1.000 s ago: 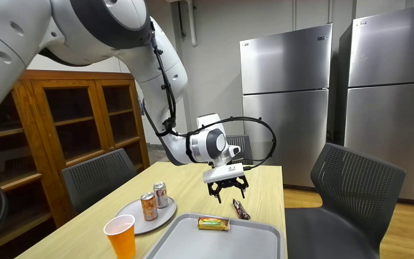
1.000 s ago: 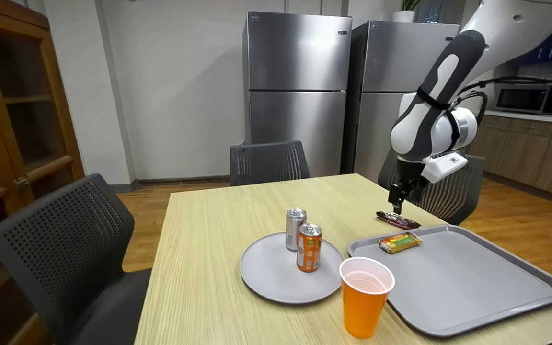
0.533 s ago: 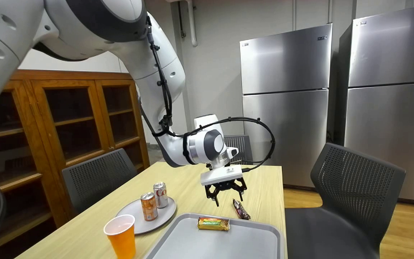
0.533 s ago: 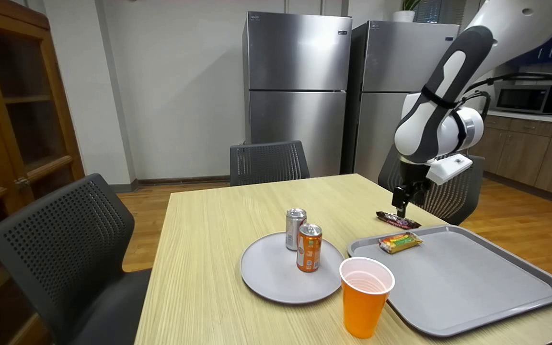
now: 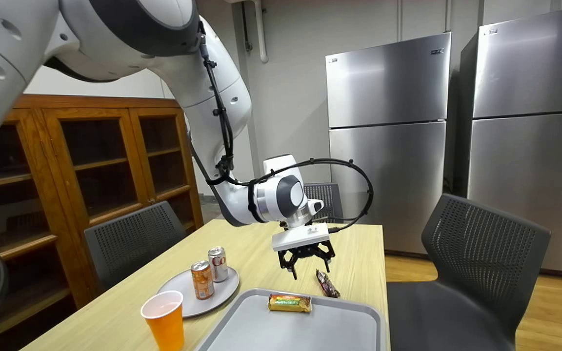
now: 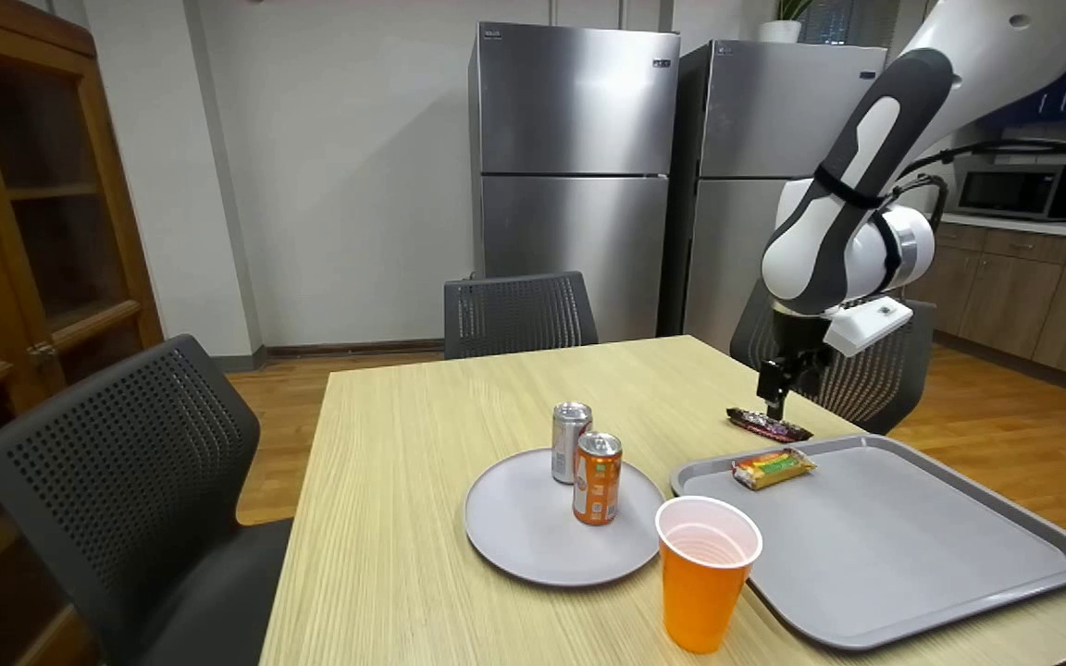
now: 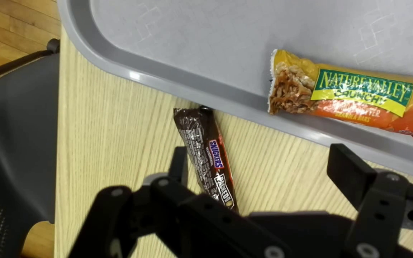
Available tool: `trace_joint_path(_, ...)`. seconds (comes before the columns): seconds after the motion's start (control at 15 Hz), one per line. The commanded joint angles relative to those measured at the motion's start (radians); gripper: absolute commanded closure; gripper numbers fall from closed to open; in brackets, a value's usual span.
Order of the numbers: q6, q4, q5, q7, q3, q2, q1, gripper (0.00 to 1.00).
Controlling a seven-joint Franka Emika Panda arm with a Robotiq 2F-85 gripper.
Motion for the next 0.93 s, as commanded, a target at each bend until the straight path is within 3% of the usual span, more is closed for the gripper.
trace_joint_path(0.0, -0.003, 0.001, -0.004, 0.002, 0.003, 0.000, -0.003, 0.00)
trace_joint_path(0.33, -0.002, 0.001, -0.004, 0.002, 0.003, -0.001, -0.003, 0.00)
trace_joint_path(0.87, 0.010, -0.040, 0.012, 0.259, -0.075, -0.014, 0.100, 0.00)
